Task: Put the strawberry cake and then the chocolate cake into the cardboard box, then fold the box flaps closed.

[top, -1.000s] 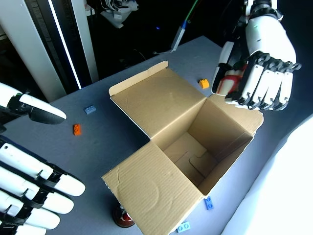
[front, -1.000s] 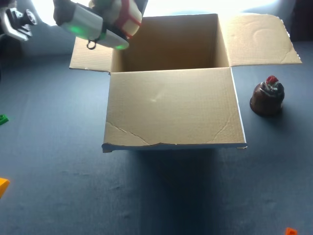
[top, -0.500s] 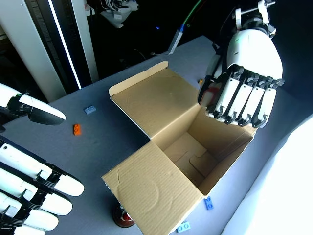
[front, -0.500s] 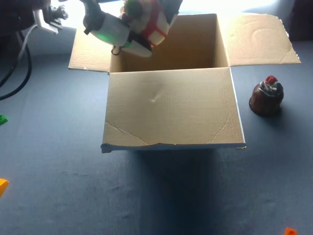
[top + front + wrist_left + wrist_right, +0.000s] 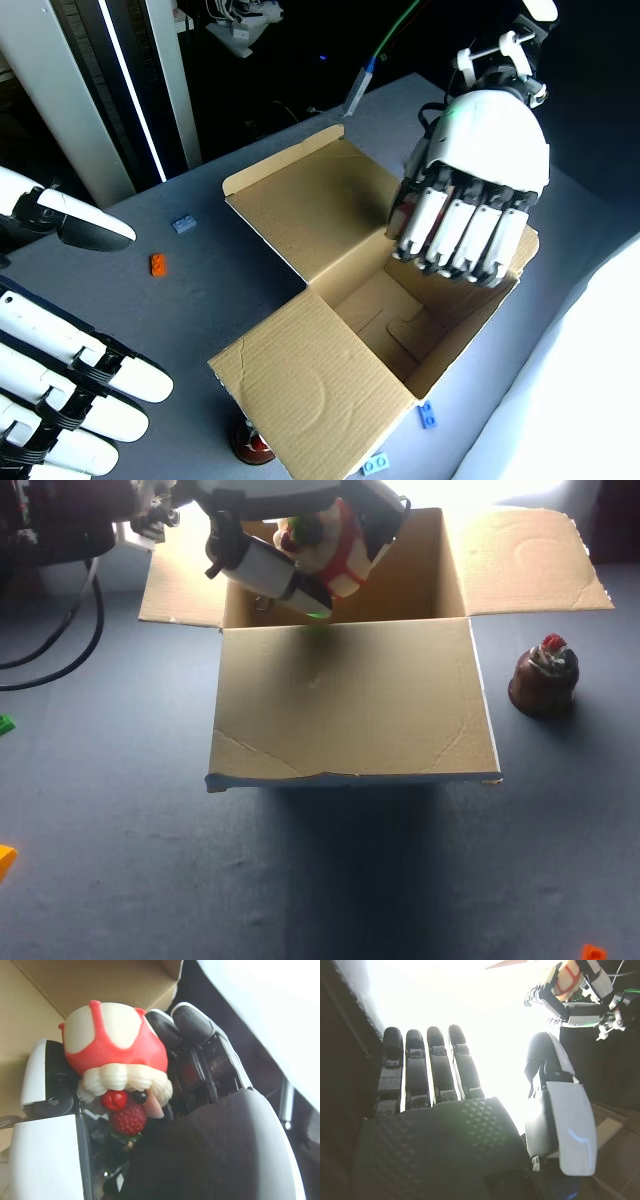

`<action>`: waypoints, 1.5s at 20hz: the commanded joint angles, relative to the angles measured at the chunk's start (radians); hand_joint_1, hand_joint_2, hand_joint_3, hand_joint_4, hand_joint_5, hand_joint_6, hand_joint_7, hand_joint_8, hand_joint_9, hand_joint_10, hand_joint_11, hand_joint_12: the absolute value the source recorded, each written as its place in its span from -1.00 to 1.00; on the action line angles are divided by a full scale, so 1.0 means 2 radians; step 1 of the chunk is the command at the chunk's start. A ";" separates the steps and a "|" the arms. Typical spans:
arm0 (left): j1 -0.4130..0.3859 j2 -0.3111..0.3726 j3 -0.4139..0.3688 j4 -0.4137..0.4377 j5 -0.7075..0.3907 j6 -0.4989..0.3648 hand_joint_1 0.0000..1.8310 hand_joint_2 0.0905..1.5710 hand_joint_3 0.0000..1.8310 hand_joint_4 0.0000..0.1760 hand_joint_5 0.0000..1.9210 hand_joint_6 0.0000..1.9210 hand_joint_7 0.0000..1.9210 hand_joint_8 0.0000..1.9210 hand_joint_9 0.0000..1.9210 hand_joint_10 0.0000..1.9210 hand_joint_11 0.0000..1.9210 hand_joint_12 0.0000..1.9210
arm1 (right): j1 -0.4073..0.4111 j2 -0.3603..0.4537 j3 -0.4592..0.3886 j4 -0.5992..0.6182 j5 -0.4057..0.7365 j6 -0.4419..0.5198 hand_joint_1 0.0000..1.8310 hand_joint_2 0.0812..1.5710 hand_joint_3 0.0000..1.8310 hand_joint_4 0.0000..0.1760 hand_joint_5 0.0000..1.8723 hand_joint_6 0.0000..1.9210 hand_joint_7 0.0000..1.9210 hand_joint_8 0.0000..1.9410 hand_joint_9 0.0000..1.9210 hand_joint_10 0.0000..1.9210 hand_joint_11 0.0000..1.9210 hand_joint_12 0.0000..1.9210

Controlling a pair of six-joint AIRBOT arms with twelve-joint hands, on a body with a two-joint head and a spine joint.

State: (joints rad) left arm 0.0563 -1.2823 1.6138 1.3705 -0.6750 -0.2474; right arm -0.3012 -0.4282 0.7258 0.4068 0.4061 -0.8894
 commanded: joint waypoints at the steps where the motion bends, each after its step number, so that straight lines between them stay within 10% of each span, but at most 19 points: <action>1: -0.003 0.002 0.007 -0.042 -0.014 0.008 0.26 0.54 -1.00 -0.64 -0.22 0.37 -0.19 0.43 -0.39 0.47 -0.62 0.80 | 0.008 0.007 0.002 -0.001 0.060 0.001 -0.94 0.56 -1.00 -1.00 -0.76 -1.00 -0.84 -1.00 -0.87 -0.99 -1.00 -0.50; 18: 0.023 -0.027 0.050 -0.081 -0.021 0.047 0.24 0.58 -1.00 -1.00 -0.30 0.41 -0.22 0.52 -0.43 0.44 -0.64 0.83 | 0.008 -0.007 0.002 -0.001 0.065 -0.005 -0.92 0.57 -1.00 -1.00 -0.78 -0.99 -0.87 -1.00 -0.93 -1.00 -1.00 -0.52; 19: 0.023 -0.027 0.049 -0.081 -0.022 0.047 -0.08 0.38 -1.00 -1.00 -0.43 -0.60 -0.28 -0.65 -0.37 -0.18 -0.70 0.61 | 0.008 -0.007 0.002 -0.001 0.065 -0.005 -0.92 0.57 -1.00 -1.00 -0.79 -1.00 -0.88 -1.00 -0.93 -1.00 -1.00 -0.59; 20: 0.024 -0.026 0.048 -0.081 -0.023 0.047 -0.12 0.33 -1.00 -1.00 -0.37 -0.91 -0.20 -0.95 -0.28 -0.50 -0.71 0.51 | 0.008 -0.008 0.002 -0.001 0.065 -0.005 -0.92 0.57 -1.00 -1.00 -0.78 -1.00 -0.87 -1.00 -0.92 -0.99 -1.00 -0.59; 23: 0.027 -0.026 0.046 -0.081 -0.029 0.047 -0.27 0.25 -1.00 -0.98 -0.59 -1.00 -0.42 -1.00 -0.31 -0.92 -0.74 0.20 | 0.008 -0.008 0.002 -0.001 0.065 -0.005 -0.90 0.56 -1.00 -1.00 -0.77 -0.99 -0.85 -0.99 -0.90 -0.99 -1.00 -0.53; 30: 0.021 -0.026 0.055 -0.081 -0.030 0.041 -0.32 0.09 -1.00 -0.60 -0.75 -1.00 -0.67 -1.00 -0.54 -1.00 -0.91 0.09 | 0.003 -0.008 0.002 0.002 0.067 -0.007 -0.91 0.56 -1.00 -1.00 -0.81 -1.00 -0.89 -1.00 -0.93 -1.00 -1.00 -0.56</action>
State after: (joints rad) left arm 0.1146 -1.3426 1.7226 1.2720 -0.6888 -0.1608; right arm -0.3046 -0.4553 0.7258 0.4168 0.4168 -0.9031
